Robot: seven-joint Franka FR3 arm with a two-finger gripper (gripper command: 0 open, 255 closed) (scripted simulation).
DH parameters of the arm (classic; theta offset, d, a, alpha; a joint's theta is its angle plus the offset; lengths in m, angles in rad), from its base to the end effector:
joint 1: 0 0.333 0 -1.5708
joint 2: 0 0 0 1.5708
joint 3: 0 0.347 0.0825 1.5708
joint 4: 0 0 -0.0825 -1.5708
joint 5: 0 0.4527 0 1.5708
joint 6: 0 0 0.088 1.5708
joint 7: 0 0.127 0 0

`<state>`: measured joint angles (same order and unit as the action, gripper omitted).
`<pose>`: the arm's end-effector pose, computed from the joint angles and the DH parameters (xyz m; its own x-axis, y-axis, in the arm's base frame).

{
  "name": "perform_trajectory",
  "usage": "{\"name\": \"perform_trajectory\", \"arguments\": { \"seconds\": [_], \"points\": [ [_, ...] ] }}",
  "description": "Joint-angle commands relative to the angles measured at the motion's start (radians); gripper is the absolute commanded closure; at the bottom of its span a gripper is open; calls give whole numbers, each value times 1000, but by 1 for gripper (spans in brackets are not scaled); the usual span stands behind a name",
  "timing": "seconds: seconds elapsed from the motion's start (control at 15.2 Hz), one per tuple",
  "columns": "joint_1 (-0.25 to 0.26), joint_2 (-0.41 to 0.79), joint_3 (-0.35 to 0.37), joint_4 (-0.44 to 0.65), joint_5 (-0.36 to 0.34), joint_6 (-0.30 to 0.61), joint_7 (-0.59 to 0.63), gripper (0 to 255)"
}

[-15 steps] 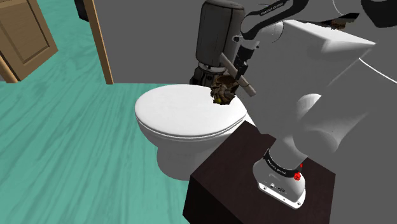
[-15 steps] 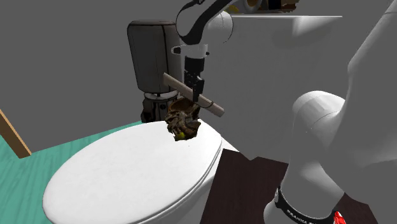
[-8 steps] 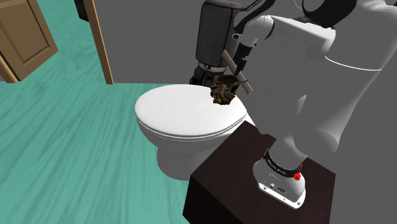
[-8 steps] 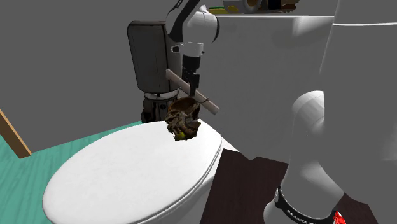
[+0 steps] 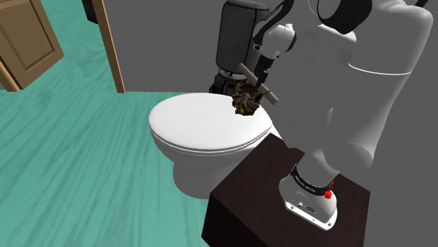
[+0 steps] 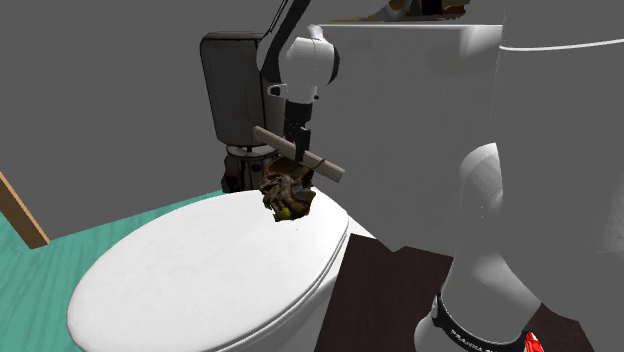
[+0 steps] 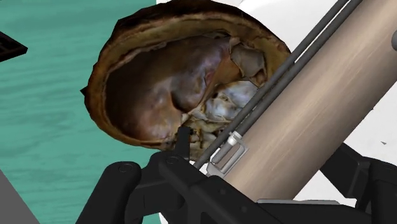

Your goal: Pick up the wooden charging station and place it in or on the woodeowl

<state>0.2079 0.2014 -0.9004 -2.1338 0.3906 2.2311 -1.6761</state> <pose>0.4856 -0.3758 0.3133 0.7254 0.6724 0.1473 0.6810 -0.7322 -0.0117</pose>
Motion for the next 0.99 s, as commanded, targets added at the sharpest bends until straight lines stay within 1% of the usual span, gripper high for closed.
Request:
{"name": "perform_trajectory", "arguments": {
  "seconds": [0.0, 0.53, 0.59, 0.73, 0.79, 0.92],
  "points": [
    [-10, 34, -4, -14, -24, 28, -35, 255],
    [34, 48, -51, -12, -1, 22, -50, 255],
    [42, 36, -56, -16, -14, 20, -40, 0],
    [37, 41, -55, -14, -9, 19, -46, 0],
    [46, 26, -62, -22, -23, 21, -37, 0],
    [37, 49, -54, -12, 0, 21, -51, 0]
  ]
}}
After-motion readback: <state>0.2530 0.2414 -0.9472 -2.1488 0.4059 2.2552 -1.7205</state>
